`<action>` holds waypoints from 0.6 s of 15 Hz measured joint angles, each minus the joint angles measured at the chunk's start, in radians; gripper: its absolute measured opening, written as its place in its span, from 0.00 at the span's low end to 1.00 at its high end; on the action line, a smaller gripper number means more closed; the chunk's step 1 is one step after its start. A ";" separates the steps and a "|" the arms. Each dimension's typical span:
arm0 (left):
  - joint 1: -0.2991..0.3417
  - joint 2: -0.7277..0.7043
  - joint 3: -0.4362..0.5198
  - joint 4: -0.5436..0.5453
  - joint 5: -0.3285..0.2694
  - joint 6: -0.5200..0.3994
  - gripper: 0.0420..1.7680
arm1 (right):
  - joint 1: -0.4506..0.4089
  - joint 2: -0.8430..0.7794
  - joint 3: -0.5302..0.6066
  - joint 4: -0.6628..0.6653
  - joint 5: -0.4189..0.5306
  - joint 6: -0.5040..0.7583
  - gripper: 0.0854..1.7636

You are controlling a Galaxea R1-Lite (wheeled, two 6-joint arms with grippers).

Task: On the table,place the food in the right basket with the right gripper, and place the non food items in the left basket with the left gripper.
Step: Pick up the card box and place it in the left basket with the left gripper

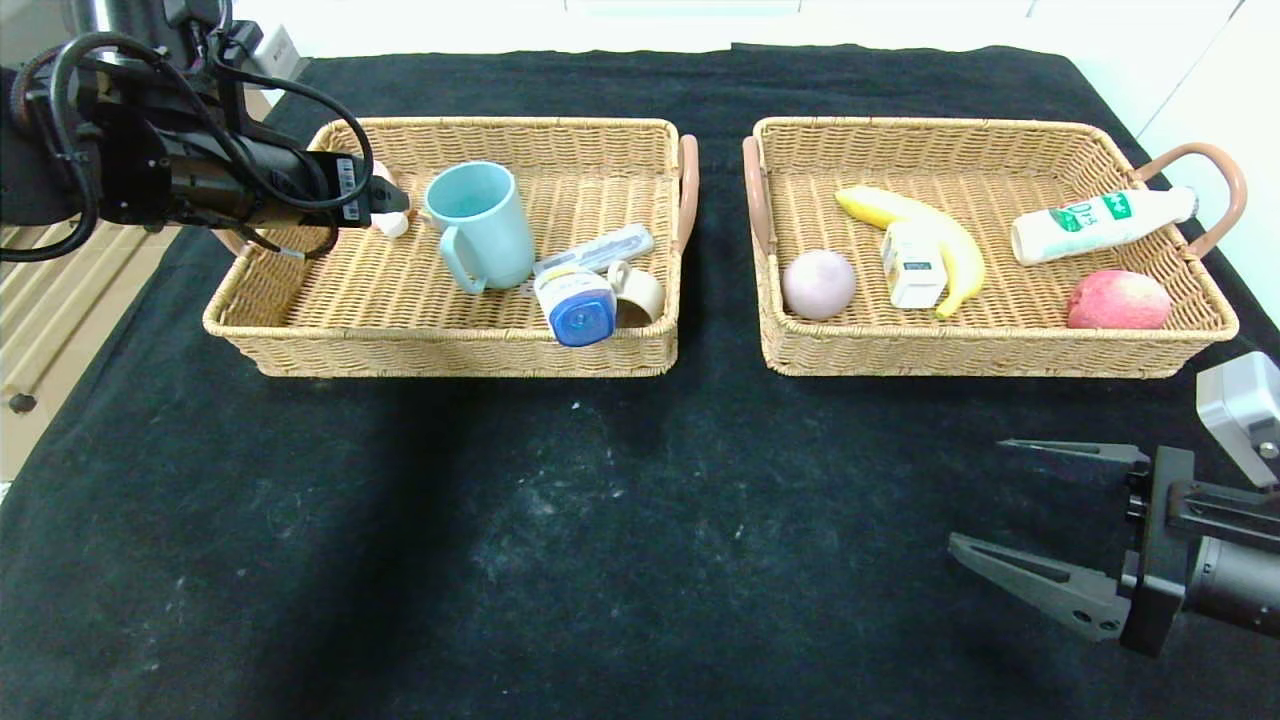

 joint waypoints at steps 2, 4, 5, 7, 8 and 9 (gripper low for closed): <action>-0.007 -0.002 0.002 0.000 0.000 -0.001 0.89 | -0.001 0.000 0.001 -0.004 0.000 0.001 0.97; -0.010 -0.004 0.004 0.000 0.000 -0.002 0.91 | -0.001 0.000 0.002 -0.004 0.000 0.001 0.97; -0.010 -0.004 0.005 0.000 0.001 -0.001 0.92 | -0.001 0.000 0.002 -0.004 0.000 0.001 0.97; -0.011 -0.010 0.012 0.001 0.002 -0.002 0.93 | -0.003 -0.001 0.002 -0.004 0.000 0.000 0.97; -0.011 -0.019 0.019 0.004 0.003 -0.003 0.93 | -0.003 -0.002 0.002 -0.004 0.000 0.001 0.97; -0.011 -0.033 0.032 0.007 0.005 -0.005 0.94 | -0.003 -0.002 0.002 -0.004 0.000 0.001 0.97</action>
